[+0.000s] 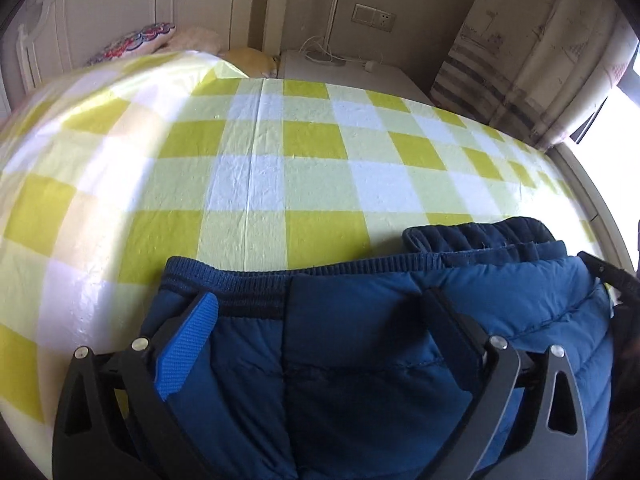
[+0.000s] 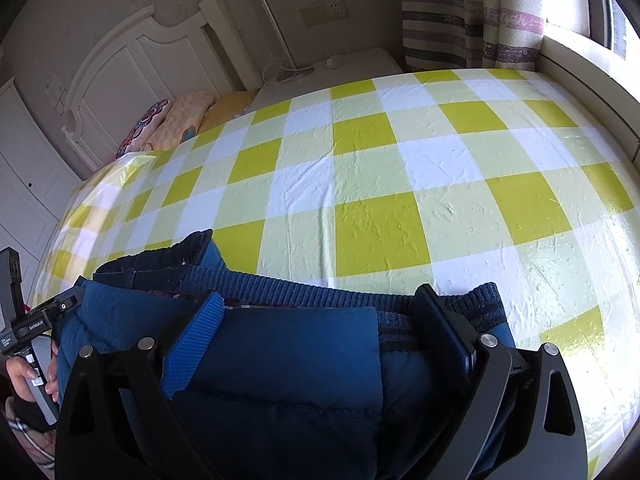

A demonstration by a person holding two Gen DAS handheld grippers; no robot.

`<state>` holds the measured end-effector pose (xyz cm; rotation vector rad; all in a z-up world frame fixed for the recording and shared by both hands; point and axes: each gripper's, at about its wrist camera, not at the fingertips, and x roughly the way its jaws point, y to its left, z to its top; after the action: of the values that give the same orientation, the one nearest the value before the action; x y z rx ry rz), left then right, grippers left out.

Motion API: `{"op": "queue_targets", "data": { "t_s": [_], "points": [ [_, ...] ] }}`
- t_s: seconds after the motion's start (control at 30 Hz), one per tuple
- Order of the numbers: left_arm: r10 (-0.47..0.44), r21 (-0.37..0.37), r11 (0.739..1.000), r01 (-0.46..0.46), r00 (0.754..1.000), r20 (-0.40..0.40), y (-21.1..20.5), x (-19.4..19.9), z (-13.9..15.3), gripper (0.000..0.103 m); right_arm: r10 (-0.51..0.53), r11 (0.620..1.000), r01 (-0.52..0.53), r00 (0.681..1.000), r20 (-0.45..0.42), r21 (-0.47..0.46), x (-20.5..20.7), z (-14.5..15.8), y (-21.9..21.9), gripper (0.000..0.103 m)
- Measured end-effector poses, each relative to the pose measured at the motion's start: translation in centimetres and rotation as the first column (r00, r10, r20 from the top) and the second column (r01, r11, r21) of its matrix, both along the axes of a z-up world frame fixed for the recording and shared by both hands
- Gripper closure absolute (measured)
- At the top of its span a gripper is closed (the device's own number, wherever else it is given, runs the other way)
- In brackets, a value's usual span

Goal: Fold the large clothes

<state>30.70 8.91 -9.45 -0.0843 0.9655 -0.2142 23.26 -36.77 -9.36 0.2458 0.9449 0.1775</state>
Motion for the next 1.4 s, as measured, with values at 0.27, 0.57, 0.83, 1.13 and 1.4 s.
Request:
{"op": "queue_targets", "data": {
  "t_s": [0.27, 0.57, 0.83, 1.13, 1.4],
  "points": [
    [0.002, -0.082, 0.997, -0.001, 1.000, 0.006, 1.4, -0.4, 0.1, 0.003, 0.228, 0.960, -0.202, 0.966, 0.124, -0.191, -6.3, 5.9, 10.2, 0.004],
    [0.003, -0.128, 0.992, -0.002, 1.000, 0.011, 1.9, -0.7, 0.1, 0.003, 0.436, 0.849, -0.413, 0.900, -0.003, -0.328, -8.9, 0.7, 18.5, 0.004],
    [0.003, -0.139, 0.990, -0.002, 1.000, 0.013, 2.0, -0.8, 0.1, 0.003, 0.195, 0.943, -0.173, 0.980, 0.051, -0.283, -10.4, 2.7, 8.6, 0.004],
    [0.011, -0.149, 0.989, -0.008, 1.000, 0.018, 2.1, -1.1, 0.3, 0.003, 0.096, 0.982, -0.087, 0.994, 0.044, -0.165, -10.8, 0.5, 3.3, 0.004],
    [0.043, -0.120, 0.993, -0.022, 0.983, 0.176, -0.6, -9.1, 5.8, 0.002, 0.154, 0.979, -0.131, 0.978, 0.143, -0.159, -14.4, 3.9, 5.0, 0.004]
  ]
}}
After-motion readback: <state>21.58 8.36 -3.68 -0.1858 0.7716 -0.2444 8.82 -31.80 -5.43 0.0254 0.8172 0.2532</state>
